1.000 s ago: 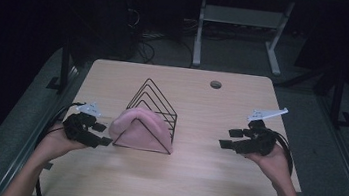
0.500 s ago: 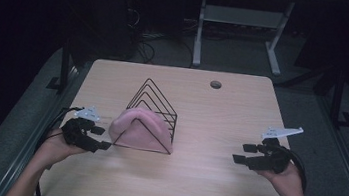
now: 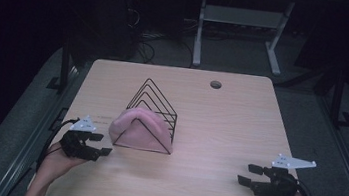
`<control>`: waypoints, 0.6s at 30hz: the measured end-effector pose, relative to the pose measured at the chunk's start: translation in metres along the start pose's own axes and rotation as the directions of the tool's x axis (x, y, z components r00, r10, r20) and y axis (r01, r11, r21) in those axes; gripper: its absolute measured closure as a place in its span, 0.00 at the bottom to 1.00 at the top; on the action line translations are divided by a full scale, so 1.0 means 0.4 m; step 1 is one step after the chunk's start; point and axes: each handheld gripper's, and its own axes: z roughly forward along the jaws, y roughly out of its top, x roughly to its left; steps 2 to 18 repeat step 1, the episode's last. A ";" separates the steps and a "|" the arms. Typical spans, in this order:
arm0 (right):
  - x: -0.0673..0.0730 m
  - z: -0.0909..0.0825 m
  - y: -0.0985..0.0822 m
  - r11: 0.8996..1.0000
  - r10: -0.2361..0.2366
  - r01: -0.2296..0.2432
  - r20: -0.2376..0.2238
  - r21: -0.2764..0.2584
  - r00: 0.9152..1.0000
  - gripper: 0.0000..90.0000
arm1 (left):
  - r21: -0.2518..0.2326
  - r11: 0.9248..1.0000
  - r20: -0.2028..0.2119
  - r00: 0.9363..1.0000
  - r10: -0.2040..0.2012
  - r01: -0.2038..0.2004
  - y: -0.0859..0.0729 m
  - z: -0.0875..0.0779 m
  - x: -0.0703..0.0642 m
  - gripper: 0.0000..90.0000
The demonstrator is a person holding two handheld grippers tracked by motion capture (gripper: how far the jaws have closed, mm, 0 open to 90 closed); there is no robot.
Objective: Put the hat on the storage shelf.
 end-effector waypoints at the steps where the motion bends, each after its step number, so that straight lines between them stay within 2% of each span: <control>1: 0.000 0.000 0.000 1.000 0.000 0.000 0.000 0.000 1.000 0.35 | -0.003 1.000 0.001 1.000 0.007 -0.007 -0.004 0.004 -0.005 0.39; 18: 0.000 0.000 0.000 1.000 0.000 0.000 0.000 0.000 1.000 0.35 | -0.003 1.000 0.001 1.000 0.007 -0.007 -0.004 0.004 -0.005 0.39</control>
